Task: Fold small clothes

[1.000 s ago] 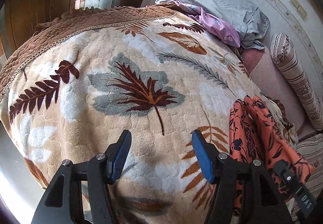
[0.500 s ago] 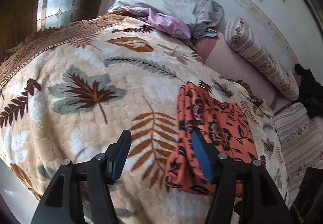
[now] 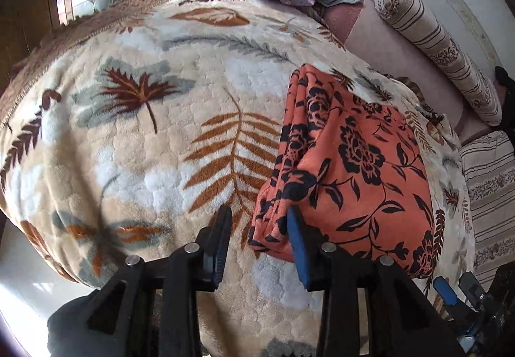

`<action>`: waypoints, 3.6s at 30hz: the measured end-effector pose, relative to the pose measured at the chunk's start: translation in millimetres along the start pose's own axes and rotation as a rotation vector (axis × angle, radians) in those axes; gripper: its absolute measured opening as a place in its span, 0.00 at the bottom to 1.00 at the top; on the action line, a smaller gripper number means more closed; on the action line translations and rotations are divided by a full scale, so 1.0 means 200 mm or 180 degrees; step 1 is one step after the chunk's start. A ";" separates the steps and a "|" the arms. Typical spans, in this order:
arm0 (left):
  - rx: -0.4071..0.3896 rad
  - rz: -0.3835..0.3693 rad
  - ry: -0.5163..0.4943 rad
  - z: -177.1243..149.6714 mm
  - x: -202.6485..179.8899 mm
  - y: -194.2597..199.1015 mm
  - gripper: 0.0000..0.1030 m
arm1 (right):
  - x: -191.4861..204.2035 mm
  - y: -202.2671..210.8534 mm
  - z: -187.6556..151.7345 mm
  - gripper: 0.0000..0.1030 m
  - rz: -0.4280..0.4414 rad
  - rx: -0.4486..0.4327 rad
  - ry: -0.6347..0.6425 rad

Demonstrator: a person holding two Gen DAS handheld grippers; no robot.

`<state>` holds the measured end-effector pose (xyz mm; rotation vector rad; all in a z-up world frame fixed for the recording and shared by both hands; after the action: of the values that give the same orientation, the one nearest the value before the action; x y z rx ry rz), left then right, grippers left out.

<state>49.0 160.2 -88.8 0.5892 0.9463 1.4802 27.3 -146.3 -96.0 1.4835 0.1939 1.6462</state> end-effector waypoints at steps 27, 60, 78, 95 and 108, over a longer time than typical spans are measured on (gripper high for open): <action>-0.0086 0.0231 -0.0568 0.08 -0.16 -0.34 0.67 | -0.04 -0.40 0.38 0.74 0.0143 0.0521 -0.0390; 0.0275 -0.0813 -0.0109 0.50 -0.02 -0.40 0.57 | 0.08 -0.42 0.53 0.66 -0.0233 0.0125 0.0063; -0.0089 -0.0011 -0.0654 0.28 -0.15 -0.16 0.50 | 0.08 -0.34 0.50 0.66 0.0040 0.0129 -0.0119; -0.0006 0.0014 -0.0585 0.08 -0.13 -0.13 0.66 | 0.25 -0.36 0.14 0.77 0.0191 0.0514 0.0289; 0.0197 -0.0692 -0.0482 0.26 -0.12 -0.37 0.74 | -0.03 -0.39 0.50 0.78 -0.0043 0.0324 -0.0260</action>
<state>135.9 144.6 -119.3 0.6142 0.9098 1.1999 152.8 -146.3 -122.9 1.6194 0.2451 1.5820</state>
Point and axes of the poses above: each gripper's, at about its wrist camera, not at the fingertips, and y roughly against the way its jaws point, x to its left, z to its top, the point moved 4 cm from there along -y, roughly the way its jaws point, and after that the axes turned 11 degrees about -y, right-handed, at the moved point
